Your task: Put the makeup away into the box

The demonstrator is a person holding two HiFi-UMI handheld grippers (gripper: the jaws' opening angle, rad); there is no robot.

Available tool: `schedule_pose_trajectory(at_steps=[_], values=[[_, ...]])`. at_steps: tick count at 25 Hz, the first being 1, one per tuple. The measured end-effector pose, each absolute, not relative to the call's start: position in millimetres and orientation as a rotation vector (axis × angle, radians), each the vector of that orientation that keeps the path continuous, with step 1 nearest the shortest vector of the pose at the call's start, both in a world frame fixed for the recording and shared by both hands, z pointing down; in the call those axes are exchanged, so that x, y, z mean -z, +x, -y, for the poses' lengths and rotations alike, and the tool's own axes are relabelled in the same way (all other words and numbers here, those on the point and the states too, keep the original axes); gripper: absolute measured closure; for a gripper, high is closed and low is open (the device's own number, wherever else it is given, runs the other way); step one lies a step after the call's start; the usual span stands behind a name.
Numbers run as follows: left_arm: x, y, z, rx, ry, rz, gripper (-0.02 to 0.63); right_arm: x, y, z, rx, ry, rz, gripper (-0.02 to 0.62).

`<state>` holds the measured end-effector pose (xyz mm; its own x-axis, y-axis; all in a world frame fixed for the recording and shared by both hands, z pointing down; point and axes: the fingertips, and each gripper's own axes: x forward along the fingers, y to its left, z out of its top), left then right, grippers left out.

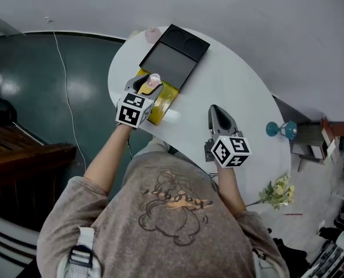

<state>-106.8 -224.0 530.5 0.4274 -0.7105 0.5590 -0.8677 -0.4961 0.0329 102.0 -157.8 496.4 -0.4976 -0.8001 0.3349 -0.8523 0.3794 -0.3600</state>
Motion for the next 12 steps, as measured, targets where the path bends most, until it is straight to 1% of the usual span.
schedule_pose_trajectory(at_steps=[12], values=[[-600.4,-106.6,217.1,-0.908,2.304,1.232,0.356,-497.4,115.2,154.4,-0.763,1.564,2.488,0.592]])
